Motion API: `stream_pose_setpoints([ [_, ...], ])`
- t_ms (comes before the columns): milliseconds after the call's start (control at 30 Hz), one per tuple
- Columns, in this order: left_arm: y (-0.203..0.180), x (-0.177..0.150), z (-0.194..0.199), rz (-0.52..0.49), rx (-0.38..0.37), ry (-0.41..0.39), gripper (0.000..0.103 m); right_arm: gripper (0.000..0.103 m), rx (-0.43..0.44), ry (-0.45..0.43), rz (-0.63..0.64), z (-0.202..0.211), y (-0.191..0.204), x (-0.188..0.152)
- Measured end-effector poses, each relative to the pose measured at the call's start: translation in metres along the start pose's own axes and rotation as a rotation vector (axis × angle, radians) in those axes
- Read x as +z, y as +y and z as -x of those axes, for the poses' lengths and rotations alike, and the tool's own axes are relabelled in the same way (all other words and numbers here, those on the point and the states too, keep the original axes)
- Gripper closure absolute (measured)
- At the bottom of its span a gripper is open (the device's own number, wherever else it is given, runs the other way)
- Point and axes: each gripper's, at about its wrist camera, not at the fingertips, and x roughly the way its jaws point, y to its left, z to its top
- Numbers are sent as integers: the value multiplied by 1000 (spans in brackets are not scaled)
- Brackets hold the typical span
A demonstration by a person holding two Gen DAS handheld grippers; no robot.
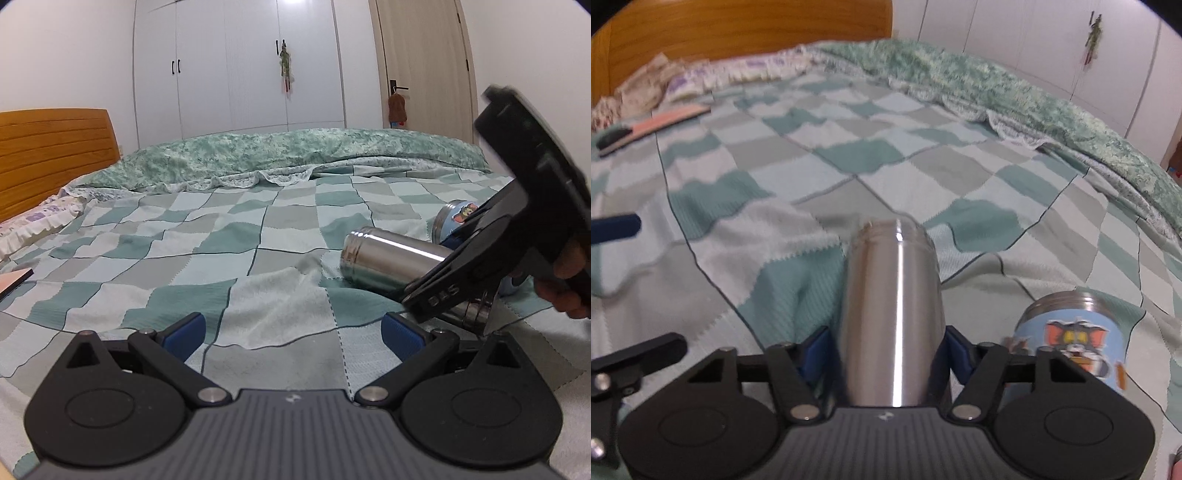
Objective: Flip cup upright
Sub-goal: 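Lift the silver bottle with the right tool toward the left tool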
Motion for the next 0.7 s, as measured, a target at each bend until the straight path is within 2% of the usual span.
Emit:
stream_pose_setpoints([
  [100, -1, 0, 4, 7, -6, 1, 0, 41, 15, -1, -12, 0, -2, 1],
  [267, -2, 0, 18, 23, -6, -4, 0, 41, 41, -39, -30, 25, -1, -4],
  [500, -11, 9, 61, 22, -18, -50, 0, 41, 60, -64, -105, 78, 0, -16],
  [700, -29, 9, 95, 9, -57, -73, 0, 41, 46, -58, -169, 128, 3, -48],
])
